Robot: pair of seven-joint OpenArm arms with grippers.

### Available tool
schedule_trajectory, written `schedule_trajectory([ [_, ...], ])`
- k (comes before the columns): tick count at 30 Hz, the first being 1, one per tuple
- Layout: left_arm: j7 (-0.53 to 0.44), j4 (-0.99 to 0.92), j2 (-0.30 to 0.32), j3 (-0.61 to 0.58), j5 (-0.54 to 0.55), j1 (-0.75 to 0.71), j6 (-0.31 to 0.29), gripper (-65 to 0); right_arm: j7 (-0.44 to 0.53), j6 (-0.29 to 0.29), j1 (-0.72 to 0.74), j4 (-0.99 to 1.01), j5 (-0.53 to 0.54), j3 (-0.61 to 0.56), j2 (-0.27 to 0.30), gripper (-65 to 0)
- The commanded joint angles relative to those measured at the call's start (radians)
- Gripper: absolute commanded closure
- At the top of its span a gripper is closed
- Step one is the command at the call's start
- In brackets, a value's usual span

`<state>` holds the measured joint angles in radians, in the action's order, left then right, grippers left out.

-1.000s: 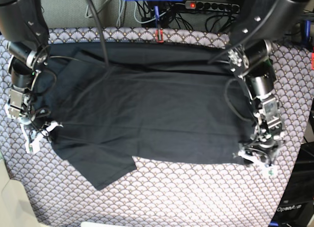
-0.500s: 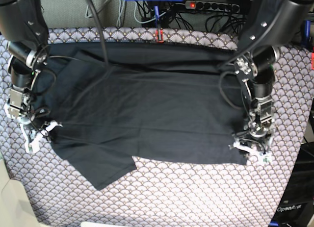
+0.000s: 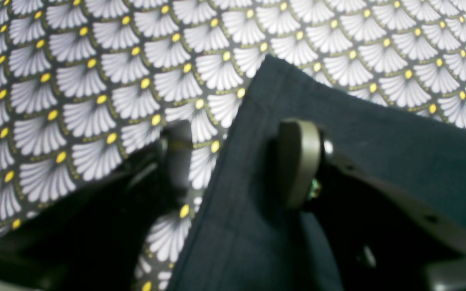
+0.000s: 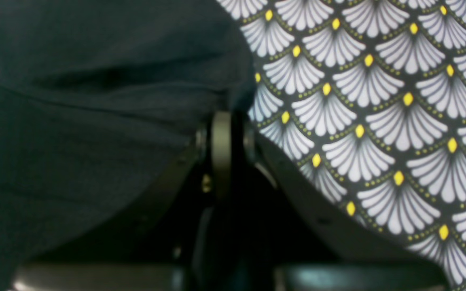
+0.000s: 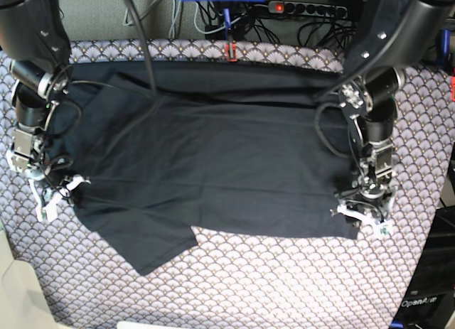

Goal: Fold the T-shirt properly

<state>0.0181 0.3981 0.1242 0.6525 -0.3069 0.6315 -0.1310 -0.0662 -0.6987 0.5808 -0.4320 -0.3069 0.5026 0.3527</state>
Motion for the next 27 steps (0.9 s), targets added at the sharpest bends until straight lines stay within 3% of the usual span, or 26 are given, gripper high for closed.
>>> schedule_trajectory([
  [1,-0.028,0.012,0.005,-0.001,0.002,0.037,-0.002,-33.2,0.007,0.001,0.021,-0.015,0.007,-0.002,0.016,0.0],
  [9,-0.03,0.012,-0.013,-0.115,0.008,0.008,-0.003,-31.3,0.007,0.001,0.02,-0.015,0.007,-0.003,0.016,0.0],
  [16,-0.028,0.011,-0.016,-0.129,0.01,-0.012,-0.003,-13.8,0.006,0.001,0.02,-0.015,0.007,0.0,0.018,0.0],
  [27,-0.016,0.025,-0.014,-0.135,0.004,-0.023,-0.002,0.0,0.006,0.001,0.018,-0.015,0.007,0.001,0.016,0.0],
])
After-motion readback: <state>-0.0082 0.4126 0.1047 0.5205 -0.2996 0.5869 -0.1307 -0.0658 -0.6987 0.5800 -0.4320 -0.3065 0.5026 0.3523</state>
